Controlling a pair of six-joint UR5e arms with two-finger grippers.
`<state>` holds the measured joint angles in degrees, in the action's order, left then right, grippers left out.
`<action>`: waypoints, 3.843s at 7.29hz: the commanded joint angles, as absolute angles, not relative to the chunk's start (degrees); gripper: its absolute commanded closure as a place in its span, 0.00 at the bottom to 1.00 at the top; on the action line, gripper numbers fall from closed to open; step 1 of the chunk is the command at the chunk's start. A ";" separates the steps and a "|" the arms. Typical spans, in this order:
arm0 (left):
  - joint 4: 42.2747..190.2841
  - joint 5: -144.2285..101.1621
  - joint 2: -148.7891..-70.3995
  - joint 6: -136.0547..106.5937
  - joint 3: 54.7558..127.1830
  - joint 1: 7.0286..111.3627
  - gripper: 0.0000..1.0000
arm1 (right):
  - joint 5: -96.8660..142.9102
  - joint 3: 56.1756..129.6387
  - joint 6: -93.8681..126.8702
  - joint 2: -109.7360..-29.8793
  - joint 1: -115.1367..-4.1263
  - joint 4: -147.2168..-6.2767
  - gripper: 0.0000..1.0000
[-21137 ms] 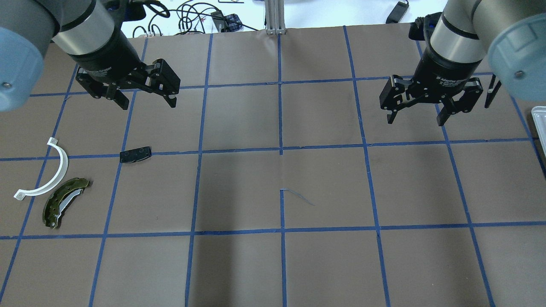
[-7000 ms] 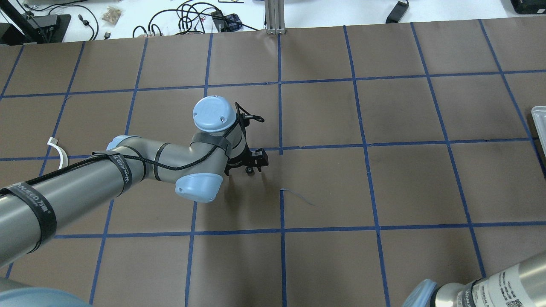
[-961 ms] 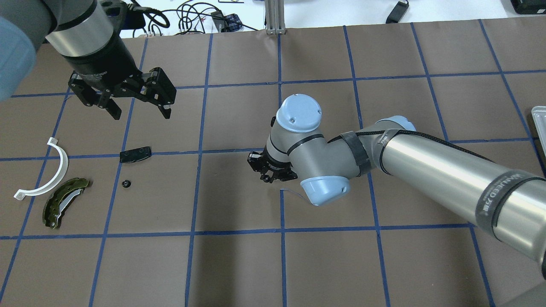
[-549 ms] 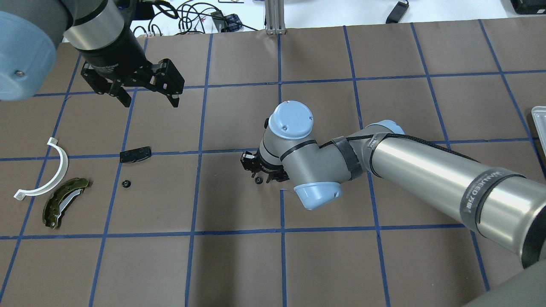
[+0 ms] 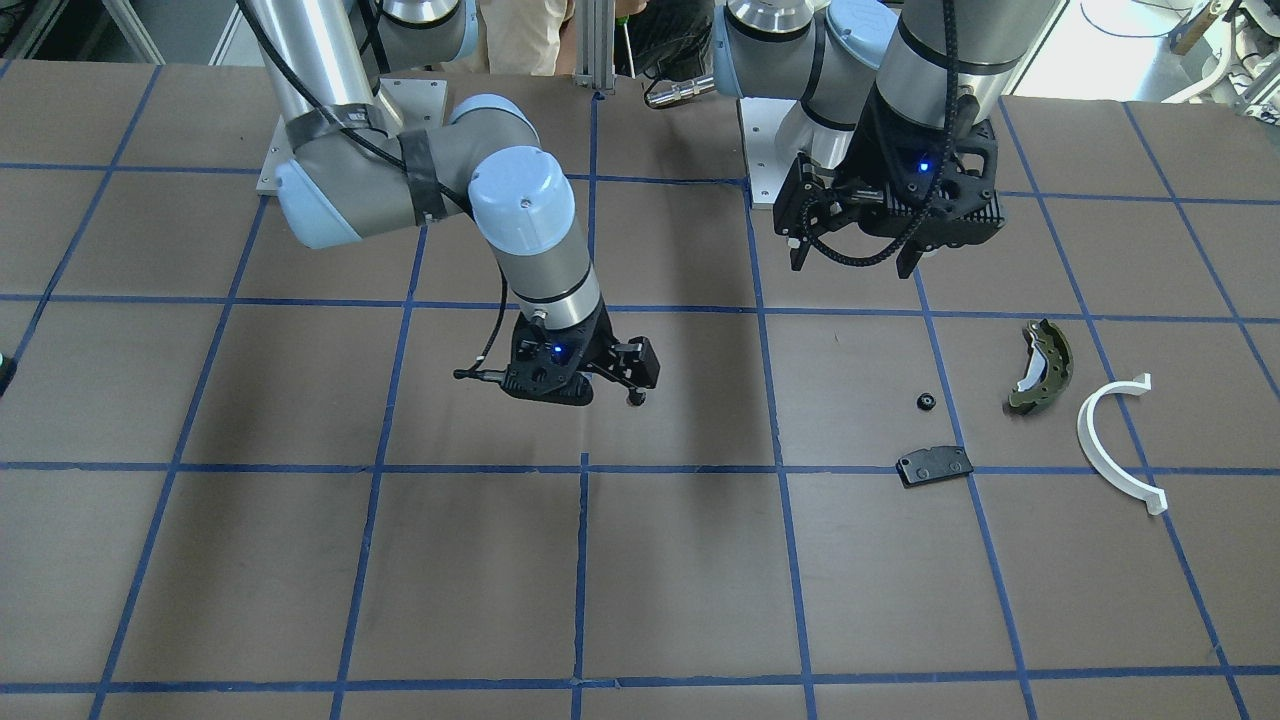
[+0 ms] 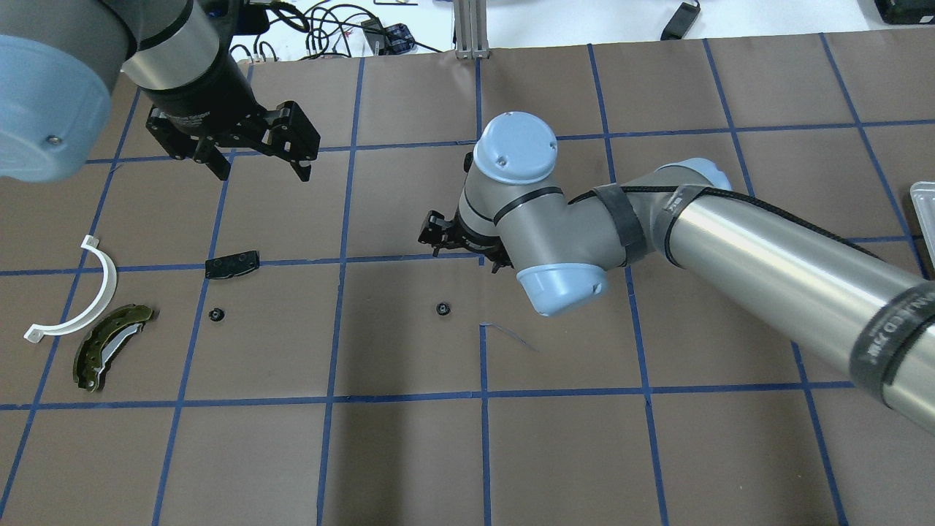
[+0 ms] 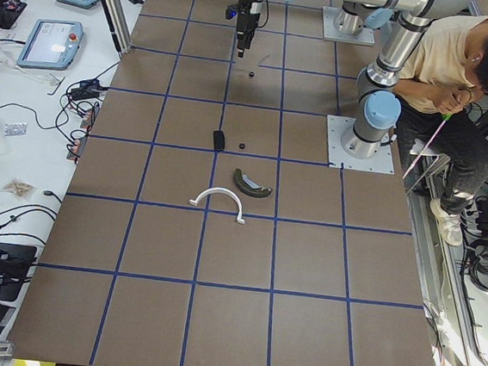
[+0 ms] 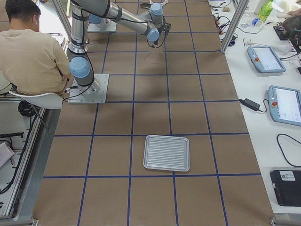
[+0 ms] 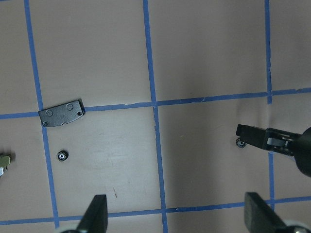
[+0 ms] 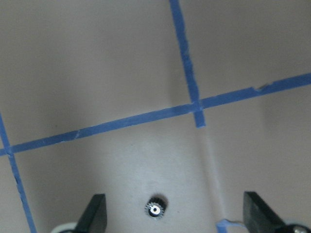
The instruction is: Place bearing gear from tray to pile
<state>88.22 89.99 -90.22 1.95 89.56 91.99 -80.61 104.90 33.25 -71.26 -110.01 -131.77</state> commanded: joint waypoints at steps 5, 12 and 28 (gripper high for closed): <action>65.93 89.74 -102.45 -8.50 105.85 98.77 0.00 | -82.88 103.98 2.65 -88.83 -86.59 -99.10 0.00; 50.71 89.82 -110.65 -18.29 111.35 110.83 0.00 | -90.87 94.30 4.65 -91.14 -86.92 -87.44 0.00; 64.72 91.84 -104.79 1.34 107.66 89.88 1.00 | -90.44 94.92 6.24 -90.97 -89.91 -91.67 0.00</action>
